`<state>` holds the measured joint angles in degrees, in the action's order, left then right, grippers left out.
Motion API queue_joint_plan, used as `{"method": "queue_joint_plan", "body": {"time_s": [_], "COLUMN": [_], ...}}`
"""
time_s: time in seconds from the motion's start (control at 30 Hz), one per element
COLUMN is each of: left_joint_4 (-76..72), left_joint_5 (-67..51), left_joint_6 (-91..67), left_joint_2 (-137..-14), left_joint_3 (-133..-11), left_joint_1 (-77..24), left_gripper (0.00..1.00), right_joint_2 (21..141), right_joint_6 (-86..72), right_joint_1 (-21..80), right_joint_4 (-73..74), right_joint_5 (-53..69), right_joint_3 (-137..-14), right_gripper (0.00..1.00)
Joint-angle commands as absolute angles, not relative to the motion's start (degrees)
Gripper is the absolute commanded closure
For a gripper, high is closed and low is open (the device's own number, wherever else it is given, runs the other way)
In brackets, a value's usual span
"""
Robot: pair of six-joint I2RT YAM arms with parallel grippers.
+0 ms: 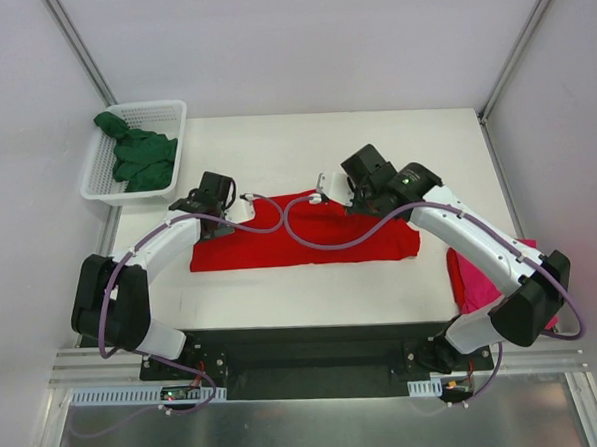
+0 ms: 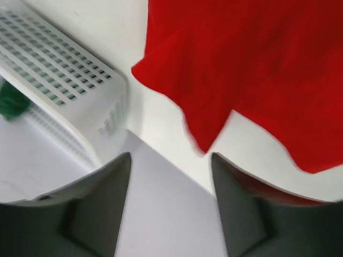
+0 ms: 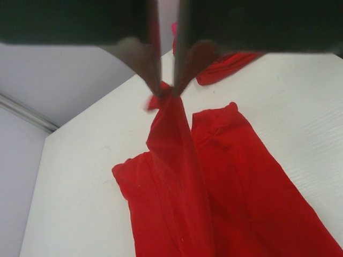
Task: Fold and stack the t-shirts
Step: Fold the other side of the tshirt into a rectangle
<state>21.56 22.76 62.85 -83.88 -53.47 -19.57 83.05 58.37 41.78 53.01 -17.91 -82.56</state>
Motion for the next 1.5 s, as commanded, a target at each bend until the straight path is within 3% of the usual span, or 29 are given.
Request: {"method": "queue_joint_plan", "body": {"time_s": [0.0, 0.03, 0.07, 0.13, 0.2, 0.57, 1.03, 1.23, 1.47], "left_joint_4": [22.76, 22.76, 22.76, 22.76, 22.76, 22.76, 22.85, 22.76, 22.85], "left_joint_5": [22.06, 22.06, 22.06, 22.06, 22.06, 23.29, 23.82, 24.61, 25.05], "left_joint_6": [62.67, 62.67, 62.40, 62.14, 62.14, 60.03, 54.49, 54.49, 54.23], "left_joint_2": [-82.35, -82.18, -82.35, -82.53, -82.79, -85.51, -95.01, -96.94, -95.80], "left_joint_3": [-53.88, -54.05, -54.66, -55.28, -55.90, -58.88, -76.02, -75.68, -69.62], "left_joint_1": [-20.30, -20.30, -20.30, -20.30, -20.30, -20.39, -20.39, -20.74, -20.83], "left_gripper": [0.17, 0.06, 0.01, 0.01, 0.01, 0.01, 0.01, 0.01, 0.01], "right_joint_2": [81.83, 81.65, 81.48, 81.30, 81.12, 82.97, 89.47, 89.31, 83.94], "right_joint_6": [58.01, 58.01, 58.01, 58.18, 58.54, 60.20, 56.69, 55.89, 59.94], "right_joint_1": [42.36, 42.54, 42.54, 42.63, 42.80, 42.80, 35.16, 32.34, 33.92], "right_joint_4": [54.93, 54.76, 54.49, 53.88, 52.66, 46.59, 46.49, 54.40, 50.02], "right_joint_5": [-18.19, -18.28, -19.06, -19.60, -20.91, -27.57, -28.22, -20.49, -17.93], "right_joint_3": [-82.00, -81.91, -81.74, -81.56, -81.30, -81.12, -87.98, -86.76, -79.46], "right_gripper": [0.62, 0.41, 0.30, 0.07, 0.00, 0.00, 0.01, 0.12, 0.14]}}
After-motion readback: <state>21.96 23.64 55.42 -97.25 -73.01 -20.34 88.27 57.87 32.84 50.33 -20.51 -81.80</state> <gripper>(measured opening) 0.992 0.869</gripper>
